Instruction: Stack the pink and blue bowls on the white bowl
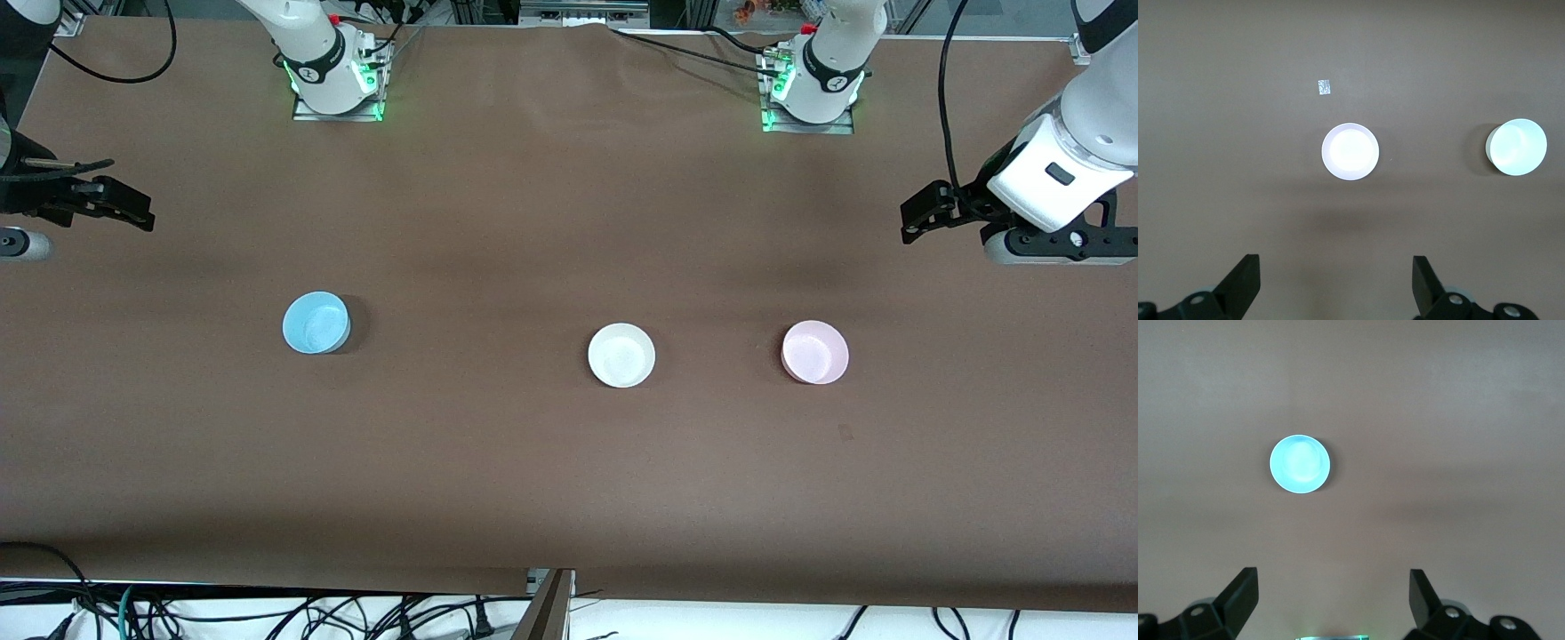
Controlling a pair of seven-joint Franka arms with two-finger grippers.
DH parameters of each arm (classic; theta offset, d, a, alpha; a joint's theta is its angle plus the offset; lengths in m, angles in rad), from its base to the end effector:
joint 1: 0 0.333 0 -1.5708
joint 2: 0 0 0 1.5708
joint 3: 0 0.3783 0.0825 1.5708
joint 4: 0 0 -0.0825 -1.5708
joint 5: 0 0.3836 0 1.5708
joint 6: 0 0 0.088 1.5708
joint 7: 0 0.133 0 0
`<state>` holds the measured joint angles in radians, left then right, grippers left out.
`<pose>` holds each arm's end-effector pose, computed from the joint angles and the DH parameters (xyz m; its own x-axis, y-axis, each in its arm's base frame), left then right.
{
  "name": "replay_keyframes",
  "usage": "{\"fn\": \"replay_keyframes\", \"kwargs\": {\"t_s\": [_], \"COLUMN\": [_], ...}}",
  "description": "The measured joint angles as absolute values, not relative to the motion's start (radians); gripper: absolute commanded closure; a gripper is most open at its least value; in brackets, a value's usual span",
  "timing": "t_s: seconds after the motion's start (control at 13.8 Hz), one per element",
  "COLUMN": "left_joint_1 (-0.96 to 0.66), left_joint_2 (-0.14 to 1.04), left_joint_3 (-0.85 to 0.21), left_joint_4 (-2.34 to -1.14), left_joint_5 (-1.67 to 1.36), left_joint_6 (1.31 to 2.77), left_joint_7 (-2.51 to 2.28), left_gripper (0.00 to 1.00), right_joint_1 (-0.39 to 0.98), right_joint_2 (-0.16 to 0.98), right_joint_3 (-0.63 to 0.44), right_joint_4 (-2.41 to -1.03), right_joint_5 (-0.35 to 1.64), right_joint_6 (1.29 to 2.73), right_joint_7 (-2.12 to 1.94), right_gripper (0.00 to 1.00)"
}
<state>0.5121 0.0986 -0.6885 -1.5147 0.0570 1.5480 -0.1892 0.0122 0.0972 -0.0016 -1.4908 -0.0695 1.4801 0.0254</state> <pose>0.5744 -0.0735 0.6412 0.9990 0.0140 -0.0432 0.0139 -0.9999 -0.0026 0.5770 -0.0036 0.6360 0.9942 -0.0211 -0.1057 -0.0135 -0.9973 0.0723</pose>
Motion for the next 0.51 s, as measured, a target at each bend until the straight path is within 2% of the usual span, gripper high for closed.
{"fn": "replay_keyframes", "kwargs": {"t_s": [0.51], "left_joint_1": [0.512], "left_joint_2": [0.099], "left_joint_3": [-0.689], "left_joint_4": [-1.515], "left_joint_5": [0.057], "left_joint_6": [1.548], "left_joint_7": [-0.189], "left_gripper": [0.0], "right_joint_1": [0.012], "right_joint_2": [0.097], "right_joint_3": [-0.002], "right_joint_4": [-1.491], "right_joint_5": [-0.07], "right_joint_6": [1.48], "right_joint_7": [0.025], "right_gripper": [0.0]}}
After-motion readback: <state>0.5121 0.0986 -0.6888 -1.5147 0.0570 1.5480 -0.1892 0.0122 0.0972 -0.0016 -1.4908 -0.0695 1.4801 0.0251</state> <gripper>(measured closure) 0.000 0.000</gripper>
